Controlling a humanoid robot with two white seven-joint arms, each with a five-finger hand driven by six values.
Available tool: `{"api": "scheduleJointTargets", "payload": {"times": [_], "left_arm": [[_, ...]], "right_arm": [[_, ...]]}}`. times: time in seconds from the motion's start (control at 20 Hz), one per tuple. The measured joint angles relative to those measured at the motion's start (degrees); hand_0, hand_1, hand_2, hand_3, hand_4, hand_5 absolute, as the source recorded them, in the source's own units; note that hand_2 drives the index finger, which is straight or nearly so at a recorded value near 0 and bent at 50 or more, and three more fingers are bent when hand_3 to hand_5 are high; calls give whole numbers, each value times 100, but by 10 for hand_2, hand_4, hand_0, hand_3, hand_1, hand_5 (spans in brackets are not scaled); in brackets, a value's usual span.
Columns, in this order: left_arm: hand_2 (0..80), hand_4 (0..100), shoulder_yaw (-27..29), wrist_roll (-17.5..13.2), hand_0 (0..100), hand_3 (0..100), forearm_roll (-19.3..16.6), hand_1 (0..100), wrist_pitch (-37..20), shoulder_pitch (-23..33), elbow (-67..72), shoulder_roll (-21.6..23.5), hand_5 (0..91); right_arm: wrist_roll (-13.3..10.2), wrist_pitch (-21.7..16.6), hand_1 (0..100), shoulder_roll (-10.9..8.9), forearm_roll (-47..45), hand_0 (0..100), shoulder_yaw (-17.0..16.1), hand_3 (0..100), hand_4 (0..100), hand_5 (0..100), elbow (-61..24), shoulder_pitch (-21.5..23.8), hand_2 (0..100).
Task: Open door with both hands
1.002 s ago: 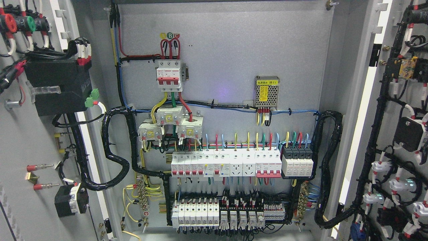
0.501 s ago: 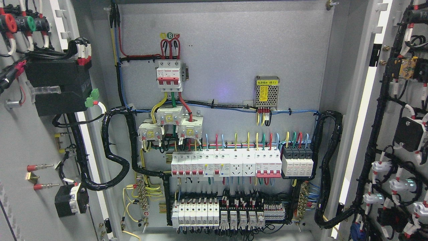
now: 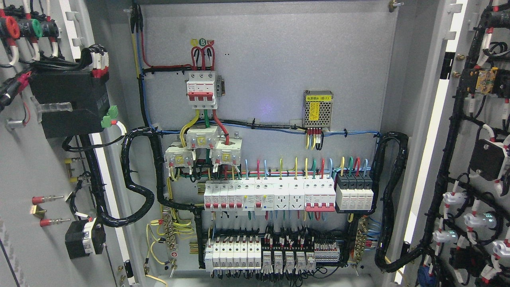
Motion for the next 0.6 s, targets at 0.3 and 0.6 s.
{"api": "scheduleJointTargets", "payload": {"times": [0.3,0.6], "left_arm": [[0,41,75,75,0,0,49,0,30,-217,-55,-69,0],[0,41,141,80,0,0,242,0,-34,-333,-85,-86,0]], "right_arm": [[-3,-210,0,-10,-12,0,-101,0,0,0,-148,-11,0],[-13,-275,0,-31,-206,0,-222,0,0,0,-253,-23,0]]}}
